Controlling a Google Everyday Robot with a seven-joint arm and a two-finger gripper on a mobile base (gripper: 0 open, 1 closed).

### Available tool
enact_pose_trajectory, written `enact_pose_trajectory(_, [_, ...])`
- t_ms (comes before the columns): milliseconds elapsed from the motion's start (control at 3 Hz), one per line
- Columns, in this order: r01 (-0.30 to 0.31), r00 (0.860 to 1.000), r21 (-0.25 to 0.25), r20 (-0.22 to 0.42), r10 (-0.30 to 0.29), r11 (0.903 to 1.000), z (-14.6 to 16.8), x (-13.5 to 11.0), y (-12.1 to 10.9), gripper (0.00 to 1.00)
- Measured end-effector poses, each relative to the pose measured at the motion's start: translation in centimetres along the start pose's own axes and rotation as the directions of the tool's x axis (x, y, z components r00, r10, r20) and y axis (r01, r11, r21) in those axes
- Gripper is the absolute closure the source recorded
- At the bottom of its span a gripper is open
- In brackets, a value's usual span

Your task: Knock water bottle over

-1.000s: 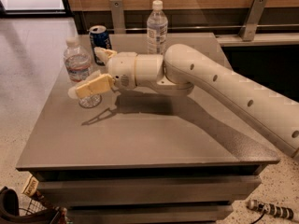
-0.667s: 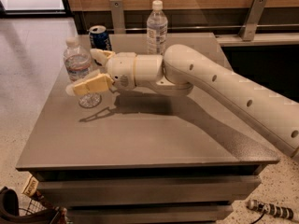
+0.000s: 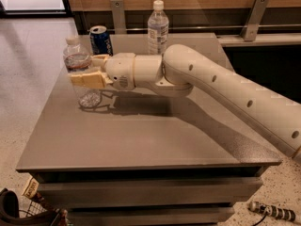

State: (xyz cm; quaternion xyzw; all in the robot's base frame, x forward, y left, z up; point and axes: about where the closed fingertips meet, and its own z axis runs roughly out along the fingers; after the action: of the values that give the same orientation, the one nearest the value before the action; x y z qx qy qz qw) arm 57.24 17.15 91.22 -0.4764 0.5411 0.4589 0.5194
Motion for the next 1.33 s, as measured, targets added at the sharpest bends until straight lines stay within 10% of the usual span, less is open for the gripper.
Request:
enact_pose_trajectory(667, [0.002, 1.000, -0.008, 0.000, -0.002, 1.0000, 0.39, -0.13, 0.31, 1.00])
enact_pose_trajectory(1333, [-0.002, 0.999, -0.002, -0.034, 0.002, 1.0000, 0.06, -0.40, 0.50, 1.00])
